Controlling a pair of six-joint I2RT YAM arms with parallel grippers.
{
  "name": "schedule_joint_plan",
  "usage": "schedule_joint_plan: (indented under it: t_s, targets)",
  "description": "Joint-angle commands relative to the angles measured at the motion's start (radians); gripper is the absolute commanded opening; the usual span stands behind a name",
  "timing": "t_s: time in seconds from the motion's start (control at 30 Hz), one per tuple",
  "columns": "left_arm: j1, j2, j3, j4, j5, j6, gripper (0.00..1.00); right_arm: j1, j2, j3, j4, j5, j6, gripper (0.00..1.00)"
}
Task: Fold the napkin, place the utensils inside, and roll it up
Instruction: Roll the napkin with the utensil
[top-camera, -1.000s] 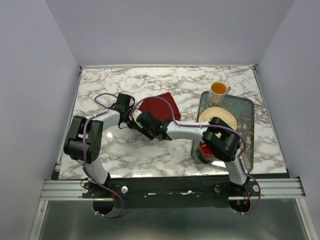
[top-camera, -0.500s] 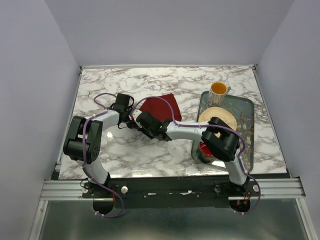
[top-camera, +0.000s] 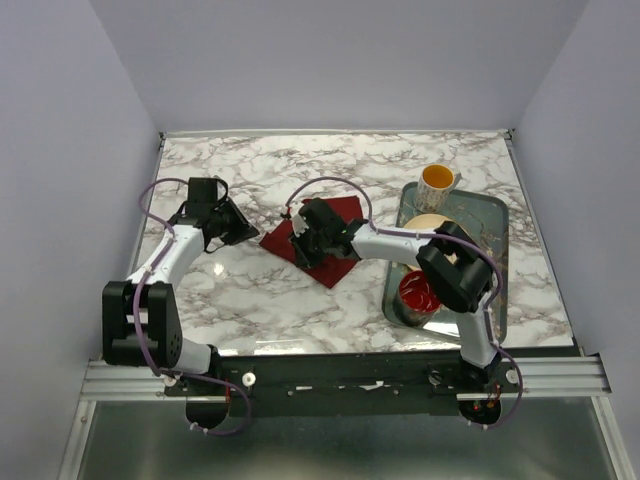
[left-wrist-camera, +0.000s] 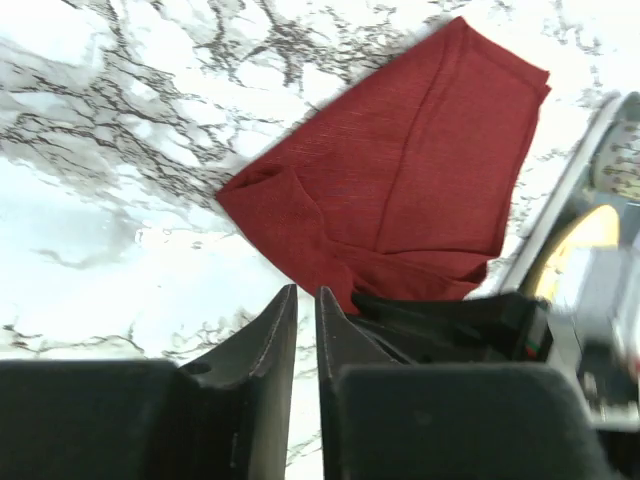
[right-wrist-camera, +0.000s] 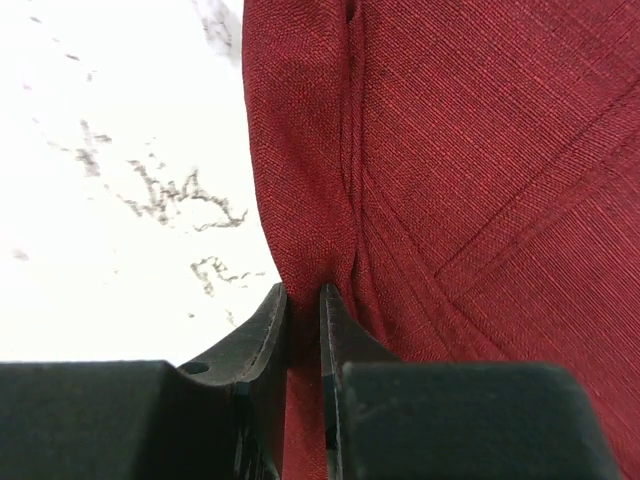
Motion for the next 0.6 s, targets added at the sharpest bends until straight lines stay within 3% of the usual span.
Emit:
schedule_joint_plan:
  t_s: [0.0,0.37,0.4,0.57]
  targets:
    - [-0.005,-0.053,-0.042,-0.042,0.018,-0.014,0.27,-0.054,0.001,-0.051,-0.031,-0.304,0.137,0.01]
    - [-0.122,-0.108,-0.207,0.065,0.006,-0.147,0.42,-0.168,0.038,-0.219,0.281,-0.638,0.346,0.01]
    - [-0.128,-0.107,-0.202,0.065,-0.001,-0.147,0.51,-0.178,0.041,-0.241,0.3,-0.651,0.352,0.01]
    - [-0.183,-0.087,-0.152,0.036,-0.086,-0.025,0.52,-0.198,0.067,-0.246,0.323,-0.707,0.311,0.0]
